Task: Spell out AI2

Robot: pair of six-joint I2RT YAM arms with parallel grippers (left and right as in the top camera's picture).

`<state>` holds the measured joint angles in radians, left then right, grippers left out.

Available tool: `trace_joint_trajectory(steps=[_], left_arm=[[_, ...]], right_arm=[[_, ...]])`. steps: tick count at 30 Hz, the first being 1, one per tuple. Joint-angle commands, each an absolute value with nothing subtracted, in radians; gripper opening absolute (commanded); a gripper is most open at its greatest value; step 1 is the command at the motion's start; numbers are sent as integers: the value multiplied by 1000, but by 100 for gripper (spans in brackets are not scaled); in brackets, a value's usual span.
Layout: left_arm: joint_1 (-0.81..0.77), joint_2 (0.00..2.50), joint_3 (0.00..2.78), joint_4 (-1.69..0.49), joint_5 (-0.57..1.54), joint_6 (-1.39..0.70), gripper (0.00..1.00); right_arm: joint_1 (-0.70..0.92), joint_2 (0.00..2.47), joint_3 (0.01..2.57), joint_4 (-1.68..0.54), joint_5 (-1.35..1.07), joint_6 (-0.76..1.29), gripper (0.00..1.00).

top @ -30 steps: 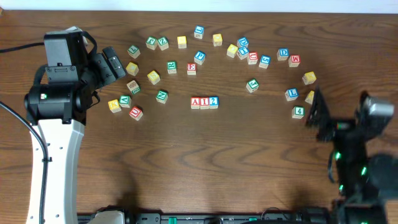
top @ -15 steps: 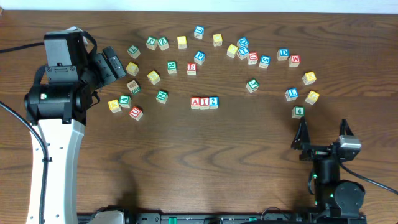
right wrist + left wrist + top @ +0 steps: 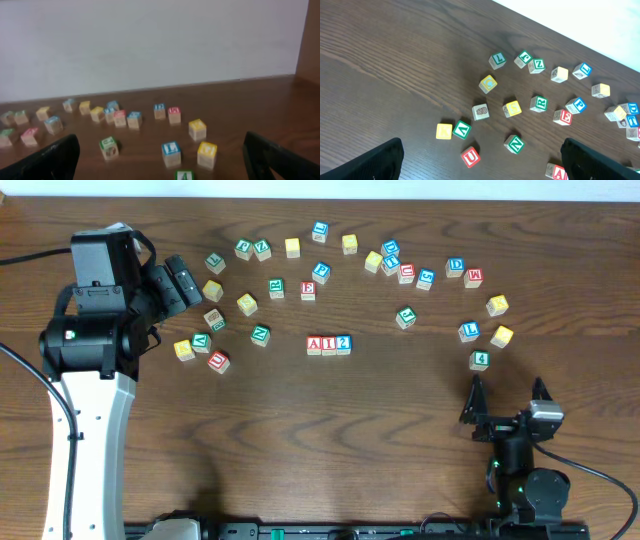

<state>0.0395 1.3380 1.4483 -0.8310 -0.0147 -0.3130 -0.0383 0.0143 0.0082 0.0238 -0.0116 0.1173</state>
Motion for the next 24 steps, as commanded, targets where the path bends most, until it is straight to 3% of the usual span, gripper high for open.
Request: trace_joint_trajectory(steps=[1, 24], left_arm=[[44, 1340, 1462, -833, -27, -304, 99], [44, 1340, 1462, -833, -27, -304, 99]], right_arm=[[-45, 5, 5, -53, -48, 112, 99], [-44, 20, 6, -71, -55, 111, 99]])
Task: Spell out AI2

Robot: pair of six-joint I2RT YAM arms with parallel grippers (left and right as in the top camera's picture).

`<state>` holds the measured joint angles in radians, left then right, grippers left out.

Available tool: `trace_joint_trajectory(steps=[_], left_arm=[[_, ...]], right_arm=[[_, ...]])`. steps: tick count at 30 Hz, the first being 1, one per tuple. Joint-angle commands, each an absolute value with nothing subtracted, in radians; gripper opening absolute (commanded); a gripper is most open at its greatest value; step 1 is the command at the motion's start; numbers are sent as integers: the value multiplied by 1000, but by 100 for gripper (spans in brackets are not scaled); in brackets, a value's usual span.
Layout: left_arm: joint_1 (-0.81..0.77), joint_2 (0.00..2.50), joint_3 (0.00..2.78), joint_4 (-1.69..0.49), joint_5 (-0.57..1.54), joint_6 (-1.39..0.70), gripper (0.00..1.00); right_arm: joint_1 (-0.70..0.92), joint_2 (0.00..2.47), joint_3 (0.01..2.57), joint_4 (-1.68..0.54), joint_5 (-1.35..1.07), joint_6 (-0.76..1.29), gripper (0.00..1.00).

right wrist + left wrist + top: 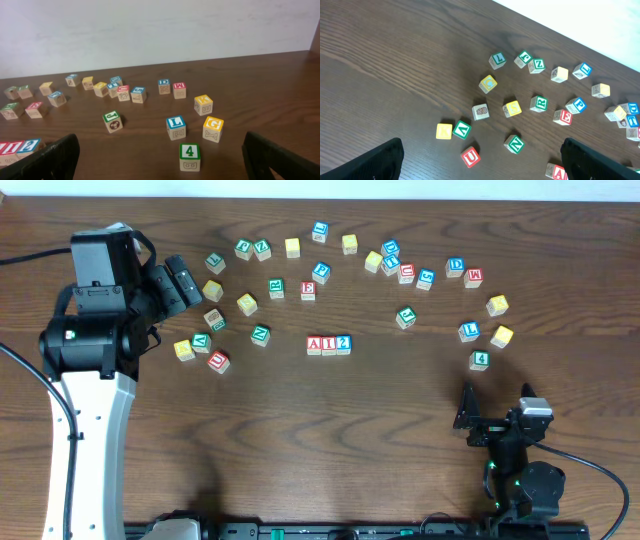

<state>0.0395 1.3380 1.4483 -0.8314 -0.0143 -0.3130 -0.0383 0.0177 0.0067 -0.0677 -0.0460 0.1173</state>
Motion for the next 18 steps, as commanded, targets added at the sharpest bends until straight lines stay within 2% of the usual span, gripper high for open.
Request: trace_joint_trajectory(steps=[1, 18], left_arm=[[44, 1340, 1462, -833, -27, -303, 99], [44, 1330, 1459, -834, -27, -304, 99]], right_arm=[[-44, 20, 6, -71, -55, 111, 99], [-44, 20, 6, -71, -55, 111, 99]])
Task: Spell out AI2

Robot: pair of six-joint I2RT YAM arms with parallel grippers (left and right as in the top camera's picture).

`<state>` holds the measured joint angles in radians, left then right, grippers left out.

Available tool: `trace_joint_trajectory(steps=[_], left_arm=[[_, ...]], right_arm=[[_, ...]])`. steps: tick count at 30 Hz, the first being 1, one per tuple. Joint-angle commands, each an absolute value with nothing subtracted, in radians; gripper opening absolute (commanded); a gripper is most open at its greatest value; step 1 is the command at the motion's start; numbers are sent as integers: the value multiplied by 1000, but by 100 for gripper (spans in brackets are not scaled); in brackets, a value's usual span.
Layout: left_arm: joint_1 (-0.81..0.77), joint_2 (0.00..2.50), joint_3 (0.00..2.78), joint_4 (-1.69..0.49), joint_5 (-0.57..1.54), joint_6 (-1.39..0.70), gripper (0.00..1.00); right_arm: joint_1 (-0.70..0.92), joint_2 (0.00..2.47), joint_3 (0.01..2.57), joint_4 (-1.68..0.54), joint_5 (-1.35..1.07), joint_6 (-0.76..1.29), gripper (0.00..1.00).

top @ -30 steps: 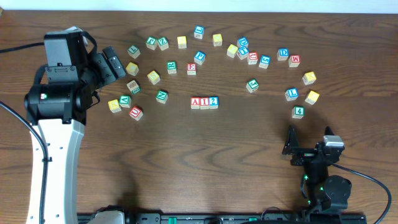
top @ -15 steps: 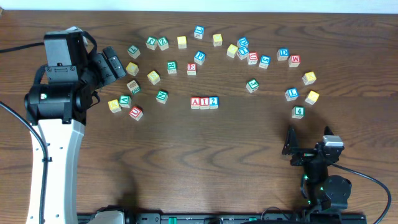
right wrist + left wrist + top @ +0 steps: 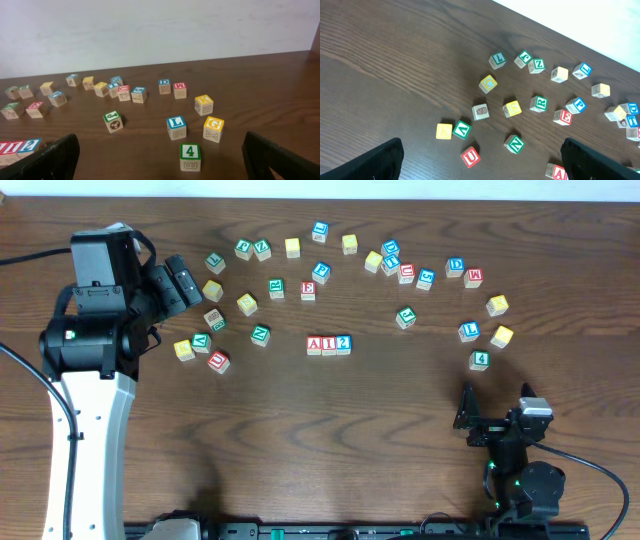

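Note:
Three blocks stand side by side in a row at mid-table: red A [image 3: 314, 345], red I [image 3: 329, 345] and blue 2 [image 3: 343, 343]. The right wrist view catches the same row at its lower left, the blue 2 [image 3: 30, 145] rightmost. My left gripper [image 3: 180, 283] hangs open high over the left cluster, its fingertips [image 3: 375, 160] far apart with nothing between. My right gripper [image 3: 492, 408] rests open low near the front right edge, empty, with the green 4 block [image 3: 190, 156] ahead of it.
Loose letter blocks lie in an arc across the far table [image 3: 400, 440]: green Z, P, R, N [image 3: 514, 144], red U [image 3: 470, 157], yellow S at left; blue L [image 3: 175, 127], yellow G [image 3: 213, 128], yellow K, red M, blue D at right. A pale wall lies beyond.
The A, I, 2 row stood complete at mid-table from the oldest moment. My right gripper was raised with its camera looking across to the wall, then sat lower and nearer the front edge, where it stays. The left arm has not moved.

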<state>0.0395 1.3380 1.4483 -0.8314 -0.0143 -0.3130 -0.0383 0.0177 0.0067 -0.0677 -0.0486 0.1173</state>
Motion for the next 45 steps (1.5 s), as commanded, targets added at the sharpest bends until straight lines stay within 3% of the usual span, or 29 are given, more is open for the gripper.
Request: trace_joint_trajectory(steps=[1, 5, 22, 33, 45], left_arm=[[44, 1316, 1454, -833, -27, -303, 99], [44, 1227, 1391, -810, -43, -303, 99], [74, 475, 443, -65, -34, -20, 99], [89, 117, 129, -43, -35, 38, 99], [89, 1, 4, -71, -38, 76, 99]], right_arm=[[-44, 20, 6, -71, -55, 111, 99], [-44, 20, 6, -72, -55, 111, 99], [-44, 20, 6, -71, -55, 111, 99], [-44, 20, 6, -71, -55, 111, 99], [-44, 20, 6, -72, -55, 111, 99]])
